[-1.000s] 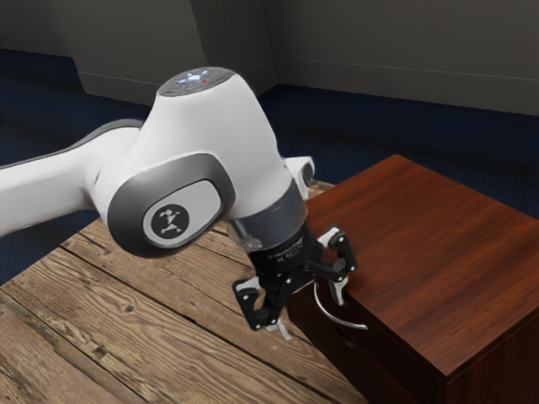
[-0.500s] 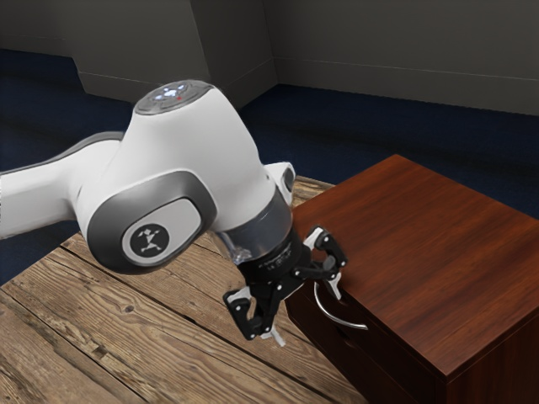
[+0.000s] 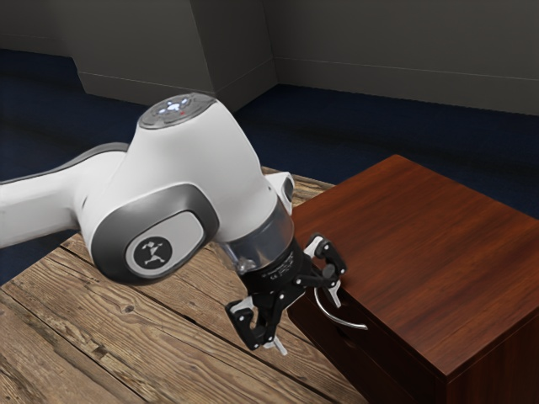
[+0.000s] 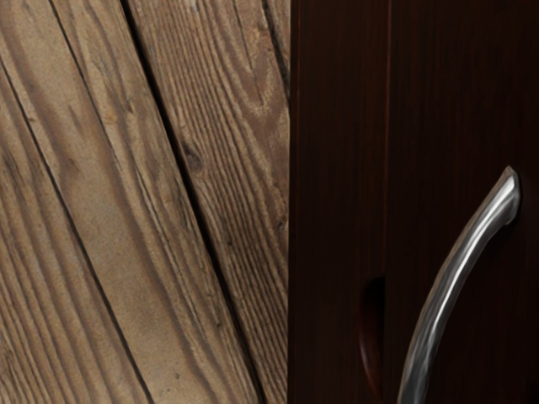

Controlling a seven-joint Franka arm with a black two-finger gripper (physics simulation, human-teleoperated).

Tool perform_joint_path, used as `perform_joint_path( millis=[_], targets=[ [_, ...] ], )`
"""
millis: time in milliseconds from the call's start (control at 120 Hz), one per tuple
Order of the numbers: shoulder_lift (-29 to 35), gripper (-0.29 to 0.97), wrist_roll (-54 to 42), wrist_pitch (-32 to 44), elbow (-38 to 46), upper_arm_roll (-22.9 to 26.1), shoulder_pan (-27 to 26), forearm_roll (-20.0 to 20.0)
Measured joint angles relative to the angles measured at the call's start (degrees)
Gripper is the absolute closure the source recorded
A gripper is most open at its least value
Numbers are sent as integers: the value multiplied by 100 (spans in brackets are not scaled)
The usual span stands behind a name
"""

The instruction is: Pull the drawer handle with one arm to open the drawer

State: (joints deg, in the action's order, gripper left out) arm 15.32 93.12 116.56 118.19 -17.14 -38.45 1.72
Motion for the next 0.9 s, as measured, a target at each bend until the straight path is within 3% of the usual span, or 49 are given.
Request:
perform_joint_path(
  millis=[900],
  targets=[
    [98,33,172,15,278,1,10,-62]
  ],
)
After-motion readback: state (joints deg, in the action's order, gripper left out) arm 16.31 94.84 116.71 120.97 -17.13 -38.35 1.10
